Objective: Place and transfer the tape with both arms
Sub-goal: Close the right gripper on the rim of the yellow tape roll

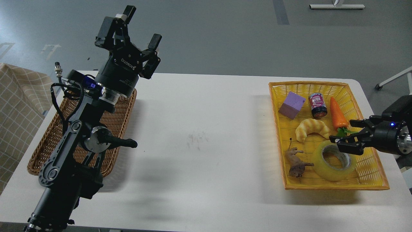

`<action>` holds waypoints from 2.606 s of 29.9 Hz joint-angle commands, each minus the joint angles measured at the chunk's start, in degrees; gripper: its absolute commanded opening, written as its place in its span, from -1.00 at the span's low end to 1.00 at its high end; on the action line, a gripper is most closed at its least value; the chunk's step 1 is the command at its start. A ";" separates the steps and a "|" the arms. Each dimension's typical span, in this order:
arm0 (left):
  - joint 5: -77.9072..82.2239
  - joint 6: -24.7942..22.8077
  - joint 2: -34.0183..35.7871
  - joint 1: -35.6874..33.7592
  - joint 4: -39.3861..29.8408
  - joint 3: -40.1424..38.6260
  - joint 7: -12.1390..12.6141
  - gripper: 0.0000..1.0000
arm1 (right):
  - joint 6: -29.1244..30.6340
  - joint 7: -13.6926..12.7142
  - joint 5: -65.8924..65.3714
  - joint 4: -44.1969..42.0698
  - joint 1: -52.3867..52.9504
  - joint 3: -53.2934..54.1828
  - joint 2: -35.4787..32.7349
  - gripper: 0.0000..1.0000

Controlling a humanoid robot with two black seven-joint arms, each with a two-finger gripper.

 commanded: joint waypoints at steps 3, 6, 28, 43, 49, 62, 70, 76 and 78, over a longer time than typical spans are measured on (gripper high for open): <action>0.00 0.80 0.04 -0.11 0.00 -0.12 0.01 0.98 | -0.47 0.00 0.00 -0.79 0.56 -3.15 -1.25 0.89; 0.00 0.80 0.04 -0.20 0.00 -0.29 0.01 0.98 | -0.47 0.00 0.00 -1.76 0.65 -3.24 -0.90 0.90; -1.14 0.80 0.48 -0.46 0.09 -0.21 0.01 0.98 | -0.47 0.00 0.00 -4.92 3.81 -6.66 2.44 0.89; -1.05 0.97 0.66 -0.55 0.09 0.15 0.01 0.98 | -0.56 0.00 0.00 -4.48 5.75 -8.86 0.86 0.90; -0.97 1.32 0.48 -0.55 0.09 0.15 -0.08 0.98 | -1.00 0.00 0.00 -4.92 6.01 -10.88 0.86 0.90; -1.05 1.76 0.66 -0.46 0.09 0.15 -0.08 0.98 | -0.91 0.00 0.00 -5.36 7.07 -13.26 1.39 0.90; -1.05 1.76 0.66 -0.37 0.09 0.15 -0.17 0.98 | -0.91 0.00 0.00 -8.78 8.21 -13.35 3.75 0.88; -1.05 1.76 1.27 -0.20 0.09 -0.03 -0.17 0.98 | -0.91 0.00 0.00 -9.32 8.47 -13.35 4.11 0.58; -1.05 1.76 1.71 -0.20 0.09 -0.12 -0.08 0.98 | -0.65 0.00 0.00 -9.41 8.65 -13.35 4.20 0.51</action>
